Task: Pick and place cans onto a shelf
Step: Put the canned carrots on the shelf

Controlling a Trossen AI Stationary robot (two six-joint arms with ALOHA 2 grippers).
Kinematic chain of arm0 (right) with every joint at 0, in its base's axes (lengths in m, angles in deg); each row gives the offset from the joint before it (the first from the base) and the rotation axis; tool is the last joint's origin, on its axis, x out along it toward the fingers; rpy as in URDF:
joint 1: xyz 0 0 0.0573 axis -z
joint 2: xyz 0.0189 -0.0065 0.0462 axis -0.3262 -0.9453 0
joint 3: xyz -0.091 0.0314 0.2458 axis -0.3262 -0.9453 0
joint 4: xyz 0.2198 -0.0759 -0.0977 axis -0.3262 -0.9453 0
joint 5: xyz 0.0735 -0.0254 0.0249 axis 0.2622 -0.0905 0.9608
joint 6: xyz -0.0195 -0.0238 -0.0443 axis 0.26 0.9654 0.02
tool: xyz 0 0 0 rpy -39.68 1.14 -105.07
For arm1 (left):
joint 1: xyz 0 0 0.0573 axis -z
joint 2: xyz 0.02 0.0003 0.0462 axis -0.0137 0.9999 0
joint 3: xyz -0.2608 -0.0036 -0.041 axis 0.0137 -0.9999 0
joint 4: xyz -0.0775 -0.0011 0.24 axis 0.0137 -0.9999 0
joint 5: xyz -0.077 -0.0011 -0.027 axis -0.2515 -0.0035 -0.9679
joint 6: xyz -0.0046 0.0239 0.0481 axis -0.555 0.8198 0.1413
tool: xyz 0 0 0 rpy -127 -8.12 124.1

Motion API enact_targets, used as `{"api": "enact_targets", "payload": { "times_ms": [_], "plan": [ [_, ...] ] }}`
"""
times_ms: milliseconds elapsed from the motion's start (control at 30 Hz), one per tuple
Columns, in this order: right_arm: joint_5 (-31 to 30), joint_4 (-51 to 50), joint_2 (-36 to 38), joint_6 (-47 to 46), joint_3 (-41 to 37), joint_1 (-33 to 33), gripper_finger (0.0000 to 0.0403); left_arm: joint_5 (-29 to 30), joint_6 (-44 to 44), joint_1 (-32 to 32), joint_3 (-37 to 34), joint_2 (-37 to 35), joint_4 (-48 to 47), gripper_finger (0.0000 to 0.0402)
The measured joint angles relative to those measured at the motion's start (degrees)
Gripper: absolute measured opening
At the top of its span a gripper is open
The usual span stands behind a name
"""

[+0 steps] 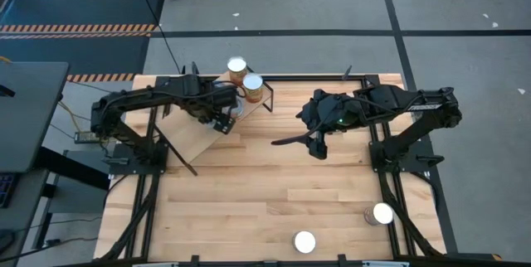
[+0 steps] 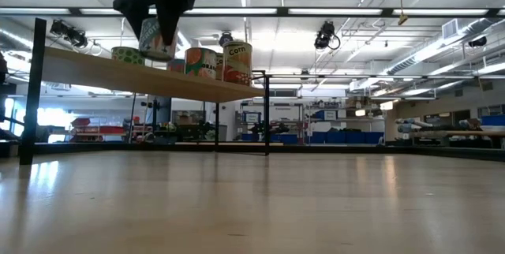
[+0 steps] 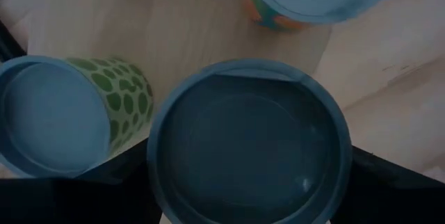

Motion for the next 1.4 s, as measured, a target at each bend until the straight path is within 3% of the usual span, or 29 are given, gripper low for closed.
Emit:
{"api": "enact_targets", "payload": {
  "times_ms": [533, 800, 1133, 1400],
  "plan": [
    [-1.81, -1.93, 0.00, 1.59, 0.00, 1.36, 0.0348, 2.75, -2.45, 1.38, -3.98, 0.00, 1.55, 0.0302],
    [-0.08, -1.60, 0.00, 3.09, 0.00, 4.13, 0.0348, 0.79, -2.56, 1.61, -3.98, 0.00, 2.06, 0.0316],
    [1.53, -1.63, 0.00, 3.79, 0.01, 4.55, 0.0348, 2.99, -1.28, 1.69, -3.98, 0.00, 3.57, 0.0317],
    [1.53, -1.63, 0.00, 3.10, 0.00, 4.39, 0.0348, 2.97, -2.03, 1.68, -3.98, 0.00, 3.53, 0.0282]
  ]
}}
